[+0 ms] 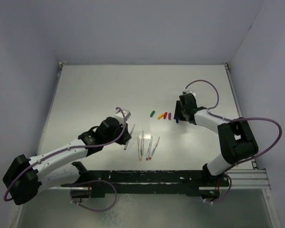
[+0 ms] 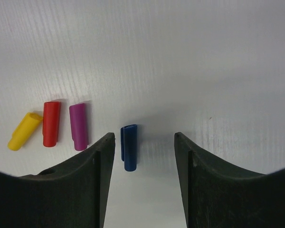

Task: Insert the pens into the pen caps

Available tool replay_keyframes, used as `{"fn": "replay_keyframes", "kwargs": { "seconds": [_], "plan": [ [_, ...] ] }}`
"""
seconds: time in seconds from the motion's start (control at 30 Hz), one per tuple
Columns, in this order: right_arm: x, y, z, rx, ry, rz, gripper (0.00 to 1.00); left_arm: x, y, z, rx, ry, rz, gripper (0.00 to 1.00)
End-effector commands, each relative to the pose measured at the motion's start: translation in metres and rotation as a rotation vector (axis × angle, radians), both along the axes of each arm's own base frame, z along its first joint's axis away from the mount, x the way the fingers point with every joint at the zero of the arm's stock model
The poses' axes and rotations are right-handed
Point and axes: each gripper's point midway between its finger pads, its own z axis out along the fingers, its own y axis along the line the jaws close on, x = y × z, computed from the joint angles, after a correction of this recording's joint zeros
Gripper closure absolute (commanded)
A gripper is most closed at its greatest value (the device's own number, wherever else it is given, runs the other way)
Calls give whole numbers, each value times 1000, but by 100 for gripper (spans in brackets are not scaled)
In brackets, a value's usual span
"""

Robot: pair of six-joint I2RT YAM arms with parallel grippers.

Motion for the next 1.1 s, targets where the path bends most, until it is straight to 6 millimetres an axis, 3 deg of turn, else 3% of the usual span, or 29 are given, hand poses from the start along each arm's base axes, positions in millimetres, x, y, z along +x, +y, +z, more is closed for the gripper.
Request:
{"fn": "replay_keyframes", "kwargs": {
  "seconds": [0.0,0.43,0.77,0.93,1.07],
  "plan": [
    [14,3,12,-49,-39,4,45,4,-6,4,-21,-21,0,100],
    [1,7,-8,-105,25,6,49,3,-4,1,-21,-20,7,100],
    [-7,10,-19,-87,59,1,63,3,-2,1,-19,-21,15,100],
    [-11,12,-23,-68,77,-7,73,2,0,2,-16,-20,21,100],
    [-19,13,-28,-50,96,-10,89,2,2,2,-17,-23,28,100]
  ]
}}
